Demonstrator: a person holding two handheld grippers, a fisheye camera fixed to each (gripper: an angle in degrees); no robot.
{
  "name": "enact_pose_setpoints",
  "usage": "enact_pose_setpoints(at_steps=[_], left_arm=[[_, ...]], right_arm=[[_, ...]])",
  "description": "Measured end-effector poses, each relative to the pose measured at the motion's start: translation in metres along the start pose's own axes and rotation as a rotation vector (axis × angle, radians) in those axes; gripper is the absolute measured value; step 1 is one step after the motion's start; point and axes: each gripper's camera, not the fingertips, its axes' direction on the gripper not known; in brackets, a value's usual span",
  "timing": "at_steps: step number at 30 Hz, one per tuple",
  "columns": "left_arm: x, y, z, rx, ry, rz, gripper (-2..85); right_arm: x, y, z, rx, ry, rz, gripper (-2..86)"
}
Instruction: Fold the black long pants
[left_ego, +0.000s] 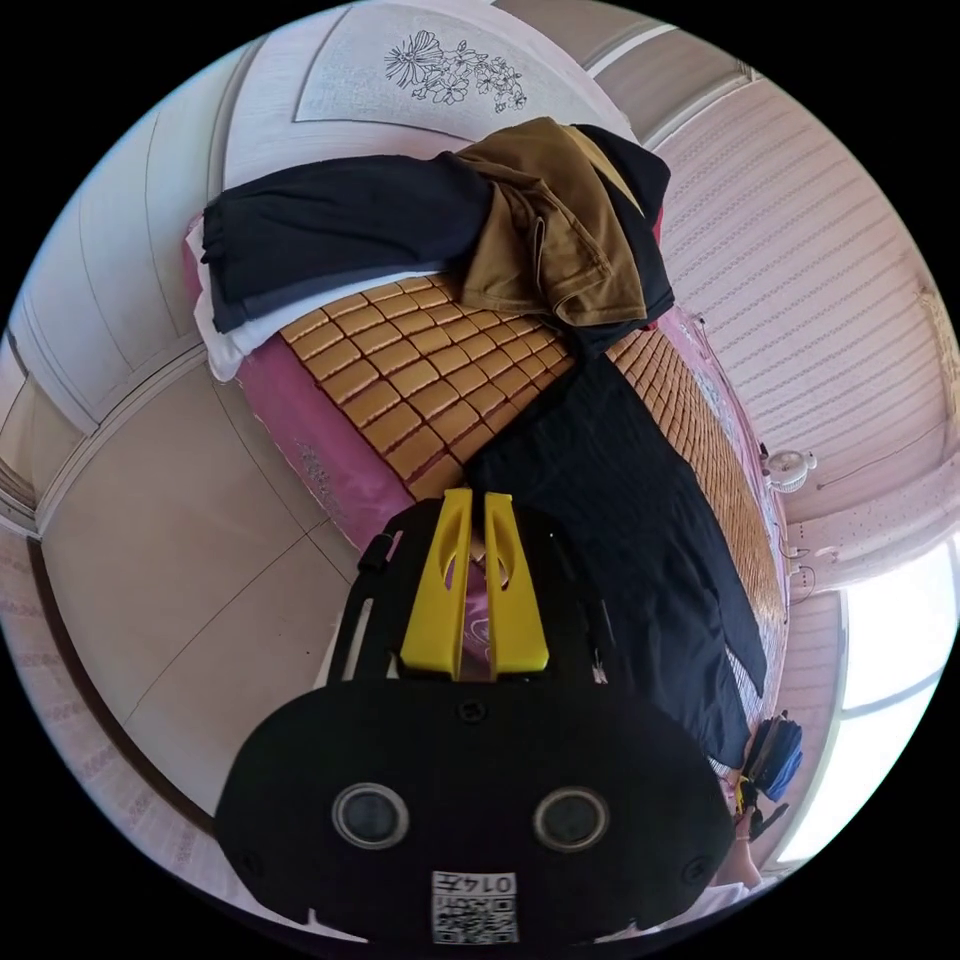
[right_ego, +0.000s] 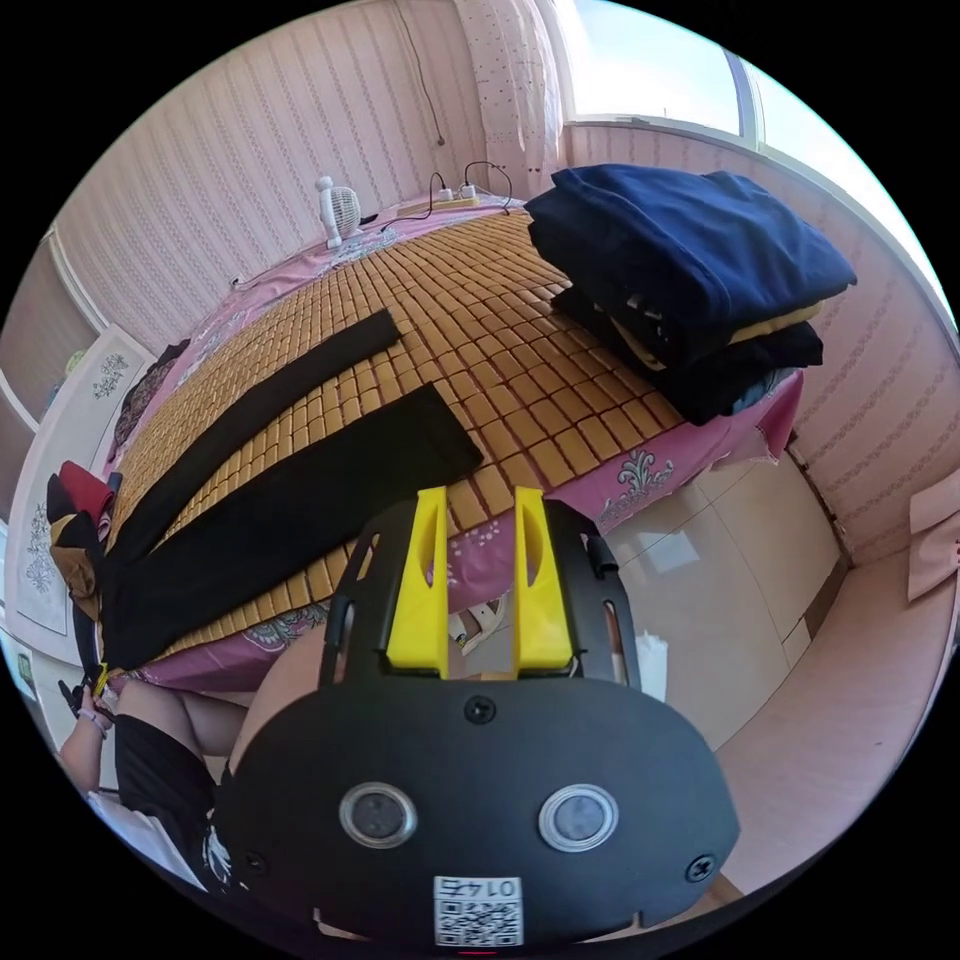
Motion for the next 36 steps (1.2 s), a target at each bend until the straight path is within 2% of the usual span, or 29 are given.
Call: enact_pose_setpoints(at_steps=[7,9,12,15,20,24,30,32,36], left_arm=[[0.003,-0.002,-0.006,-0.009,-0.001,0.006,-0.6],[0.005,-0.002,-0.008,-0.01,-0.008,0.019,-0.6],[0.008,0.002,-0.013,-0.005,-0.012,0.032,-0.6],[0.011,0.005,-0.019,-0.01,-0.016,0.043,-0.6],[0.024,0.011,-0.038,-0.037,-0.027,0.13,-0.6],[0.035,0.014,-0.067,-0.015,0.002,0.206,-0.7],[0.079,-0.009,-0.098,0.055,0.045,0.323,-0.7],[0.11,-0.031,-0.098,0.116,0.099,0.363,-0.3],[0.143,-0.058,-0.073,0.2,0.137,0.254,2.0]], right_arm=[[-0.002,-0.016,0.009,-0.008,0.003,0.079,8.6],[-0.008,-0.022,0.01,0.014,0.032,0.048,8.6],[-0.017,-0.034,0.026,-0.053,0.064,-0.007,8.7],[-0.022,-0.038,0.028,-0.04,0.078,-0.066,5.4],[-0.01,-0.037,0.016,-0.086,-0.041,-0.124,1.8],[0.008,-0.041,-0.019,-0.029,-0.103,-0.122,0.9],[-0.022,-0.107,-0.041,0.021,-0.113,-0.197,1.1],[-0.039,-0.143,-0.028,-0.025,-0.122,-0.164,1.8],[-0.06,-0.212,0.018,-0.008,-0.338,0.129,5.7]])
